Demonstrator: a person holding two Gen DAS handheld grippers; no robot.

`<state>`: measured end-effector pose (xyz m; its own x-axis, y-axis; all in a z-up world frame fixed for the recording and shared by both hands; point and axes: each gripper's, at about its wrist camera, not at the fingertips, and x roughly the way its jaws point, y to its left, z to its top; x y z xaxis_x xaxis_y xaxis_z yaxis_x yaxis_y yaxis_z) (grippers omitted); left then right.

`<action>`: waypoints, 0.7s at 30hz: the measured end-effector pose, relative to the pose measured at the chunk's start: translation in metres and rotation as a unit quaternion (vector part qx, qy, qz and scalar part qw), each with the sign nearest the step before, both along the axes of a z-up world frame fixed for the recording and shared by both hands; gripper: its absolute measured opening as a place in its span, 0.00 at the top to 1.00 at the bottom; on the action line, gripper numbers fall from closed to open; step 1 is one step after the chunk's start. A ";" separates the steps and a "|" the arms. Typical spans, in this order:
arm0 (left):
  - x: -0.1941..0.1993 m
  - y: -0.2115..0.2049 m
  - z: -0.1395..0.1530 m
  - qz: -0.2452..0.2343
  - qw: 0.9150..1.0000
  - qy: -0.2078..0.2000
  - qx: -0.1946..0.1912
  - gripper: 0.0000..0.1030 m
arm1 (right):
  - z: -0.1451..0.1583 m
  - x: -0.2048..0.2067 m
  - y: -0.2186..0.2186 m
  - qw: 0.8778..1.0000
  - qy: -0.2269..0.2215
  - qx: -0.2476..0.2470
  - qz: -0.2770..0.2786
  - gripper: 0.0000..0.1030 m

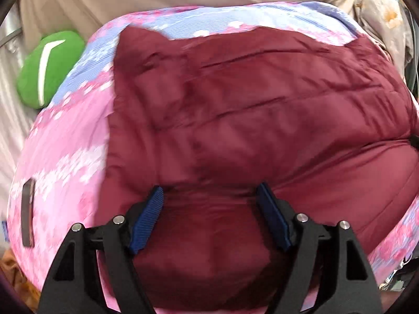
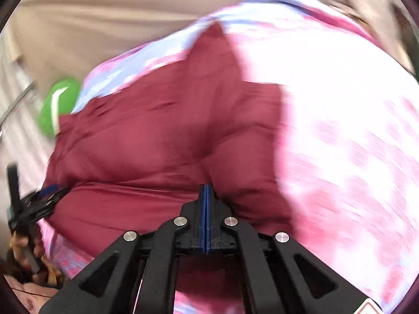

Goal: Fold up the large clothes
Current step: 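Carry the held hem over the jacket with both tools and lay it down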

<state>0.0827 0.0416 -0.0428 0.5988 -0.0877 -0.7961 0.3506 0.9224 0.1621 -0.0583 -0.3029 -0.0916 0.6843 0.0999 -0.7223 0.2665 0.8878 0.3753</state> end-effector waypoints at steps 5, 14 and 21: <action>0.013 0.023 0.045 0.017 0.998 0.002 -0.068 0.31 | 0.043 0.002 -0.003 0.996 -0.017 -0.071 -0.041 0.89; 0.115 -0.044 0.081 -0.015 0.994 -0.026 -0.103 0.20 | 0.098 0.166 0.102 0.976 -0.091 -0.035 0.194 0.85; 0.172 -0.029 0.000 0.041 0.998 0.008 -0.056 0.19 | 0.013 0.233 0.107 0.972 0.003 -0.041 0.232 1.00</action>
